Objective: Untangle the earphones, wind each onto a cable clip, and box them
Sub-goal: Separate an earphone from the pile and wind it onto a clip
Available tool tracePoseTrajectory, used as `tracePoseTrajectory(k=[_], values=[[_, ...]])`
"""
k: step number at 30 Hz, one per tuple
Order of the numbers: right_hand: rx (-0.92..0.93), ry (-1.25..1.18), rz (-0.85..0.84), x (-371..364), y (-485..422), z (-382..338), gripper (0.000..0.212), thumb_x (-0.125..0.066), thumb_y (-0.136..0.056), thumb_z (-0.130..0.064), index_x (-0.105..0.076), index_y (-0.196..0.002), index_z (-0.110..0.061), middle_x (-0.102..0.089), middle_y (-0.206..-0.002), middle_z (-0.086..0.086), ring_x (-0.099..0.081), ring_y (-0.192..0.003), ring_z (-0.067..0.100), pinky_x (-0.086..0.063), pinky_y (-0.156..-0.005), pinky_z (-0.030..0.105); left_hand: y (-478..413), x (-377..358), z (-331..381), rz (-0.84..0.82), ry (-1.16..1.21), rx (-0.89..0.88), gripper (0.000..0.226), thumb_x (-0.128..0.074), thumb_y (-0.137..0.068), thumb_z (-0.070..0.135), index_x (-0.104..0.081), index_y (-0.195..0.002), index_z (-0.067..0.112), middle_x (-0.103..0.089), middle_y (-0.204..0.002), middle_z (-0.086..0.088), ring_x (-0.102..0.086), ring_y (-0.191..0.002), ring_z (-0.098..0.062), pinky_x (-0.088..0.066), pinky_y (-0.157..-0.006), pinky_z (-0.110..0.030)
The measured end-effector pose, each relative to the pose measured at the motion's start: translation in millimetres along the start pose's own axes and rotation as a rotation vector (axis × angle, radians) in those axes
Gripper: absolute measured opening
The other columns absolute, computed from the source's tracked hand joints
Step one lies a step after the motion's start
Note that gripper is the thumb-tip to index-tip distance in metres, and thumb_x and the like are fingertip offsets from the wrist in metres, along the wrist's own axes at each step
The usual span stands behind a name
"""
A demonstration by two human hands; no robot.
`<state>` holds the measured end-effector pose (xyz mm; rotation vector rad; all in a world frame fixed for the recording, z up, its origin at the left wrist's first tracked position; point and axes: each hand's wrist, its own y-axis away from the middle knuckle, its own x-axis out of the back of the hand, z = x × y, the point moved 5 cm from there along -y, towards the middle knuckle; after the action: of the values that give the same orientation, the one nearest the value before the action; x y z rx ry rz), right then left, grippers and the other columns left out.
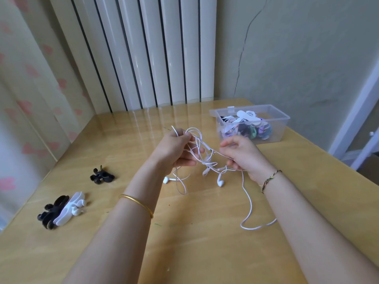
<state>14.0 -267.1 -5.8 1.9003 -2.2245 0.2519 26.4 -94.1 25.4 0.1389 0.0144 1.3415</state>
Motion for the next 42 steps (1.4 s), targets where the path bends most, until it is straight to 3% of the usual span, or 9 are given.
tracePoseTrajectory(k=[4, 6, 11, 25, 31, 34, 36, 38, 42], values=[[0.245, 0.212, 0.128, 3, -1, -19, 0.013, -0.061, -0.087, -0.006, -0.064, -0.095, -0.016, -0.062, -0.093, -0.001, -0.058, -0.087, 0.013, -0.047, -0.083, 0.028, 1, -6, 1, -0.02, -0.037, -0.05, 0.02, -0.037, -0.103, 0.021, -0.049, -0.089, 0.014, -0.07, -0.07, -0.005, -0.05, -0.037, -0.011, -0.041, -0.039, -0.017], [0.311, 0.112, 0.172, 5, -2, -32, 0.016, -0.06, -0.088, -0.01, -0.063, -0.103, -0.016, -0.061, -0.093, -0.002, -0.058, -0.091, 0.014, -0.047, -0.087, 0.032, -1, -9, 4, -0.037, -0.056, -0.097, 0.022, -0.037, -0.103, 0.022, -0.05, -0.087, 0.015, -0.07, -0.069, -0.004, -0.043, -0.035, -0.012, -0.038, -0.04, -0.018], [0.166, 0.228, -0.141, -10, -4, -40, 0.008, -0.067, -0.085, -0.014, -0.065, -0.088, -0.006, -0.063, -0.074, 0.003, -0.053, -0.068, 0.011, -0.04, -0.064, 0.021, -5, -16, 14, -0.086, 0.007, -0.204, 0.025, -0.039, -0.103, 0.022, -0.054, -0.085, 0.013, -0.065, -0.069, -0.009, -0.033, -0.031, -0.012, -0.027, -0.036, -0.018], [0.079, -0.155, 0.115, 18, -3, -33, 0.014, -0.052, -0.095, -0.011, -0.064, -0.092, -0.007, -0.064, -0.066, 0.004, -0.064, -0.049, 0.006, -0.046, -0.048, 0.016, -17, 5, -2, 0.013, -0.151, -0.017, 0.008, -0.058, -0.093, 0.014, -0.059, -0.085, 0.013, -0.069, -0.066, 0.003, -0.033, -0.034, -0.006, -0.032, -0.04, -0.014], [-0.095, -0.949, 0.139, 21, -4, -25, 0.025, -0.047, -0.093, -0.011, -0.051, -0.068, -0.012, -0.068, -0.078, 0.008, -0.068, -0.08, 0.022, -0.054, -0.081, 0.035, -21, 16, -15, 0.087, -0.084, 0.078, 0.021, -0.048, -0.092, 0.001, -0.064, -0.091, 0.013, -0.066, -0.067, 0.003, -0.036, -0.037, -0.005, -0.031, -0.039, -0.013], [-0.14, -1.243, 0.08, 15, -6, -23, 0.027, -0.041, -0.092, -0.01, -0.041, -0.066, -0.014, -0.053, -0.053, 0.005, -0.059, -0.05, 0.018, -0.058, -0.062, 0.032, -24, 20, -20, 0.174, 0.062, 0.109, 0.025, -0.041, -0.093, -0.001, -0.061, -0.086, 0.013, -0.064, -0.062, 0.001, -0.035, -0.035, -0.005, -0.029, -0.039, -0.012], [-0.125, -0.957, 0.149, 17, -8, -20, 0.024, -0.037, -0.088, -0.005, -0.036, -0.067, -0.016, -0.036, -0.049, 0.001, -0.034, -0.035, 0.012, -0.037, -0.038, 0.017, -24, 23, -21, 0.21, 0.157, 0.106, 0.026, -0.04, -0.093, -0.002, -0.06, -0.084, 0.012, -0.062, -0.059, 0.001, -0.034, -0.032, -0.004, -0.028, -0.039, -0.012], [-0.002, -0.439, 0.252, 24, -10, -19, 0.022, -0.035, -0.086, -0.002, -0.037, -0.069, -0.016, -0.037, -0.057, 0.004, -0.029, -0.041, 0.012, -0.023, -0.037, 0.017, -23, 26, -19, 0.243, 0.22, 0.094, 0.027, -0.039, -0.093, -0.003, -0.059, -0.083, 0.012, -0.061, -0.059, 0.001, -0.032, -0.03, -0.004, -0.027, -0.038, -0.01], [0.145, 0.424, 0.367, 33, -8, -20, 0.015, -0.047, -0.088, -0.014, -0.048, -0.073, -0.012, -0.055, -0.072, 0.004, -0.05, -0.072, 0.026, -0.036, -0.06, 0.029, -20, 36, -17, 0.304, 0.222, 0.105, 0.026, -0.037, -0.093, -0.002, -0.055, -0.083, 0.013, -0.062, -0.072, -0.005, -0.027, -0.028, -0.004, -0.025, -0.036, -0.008]])
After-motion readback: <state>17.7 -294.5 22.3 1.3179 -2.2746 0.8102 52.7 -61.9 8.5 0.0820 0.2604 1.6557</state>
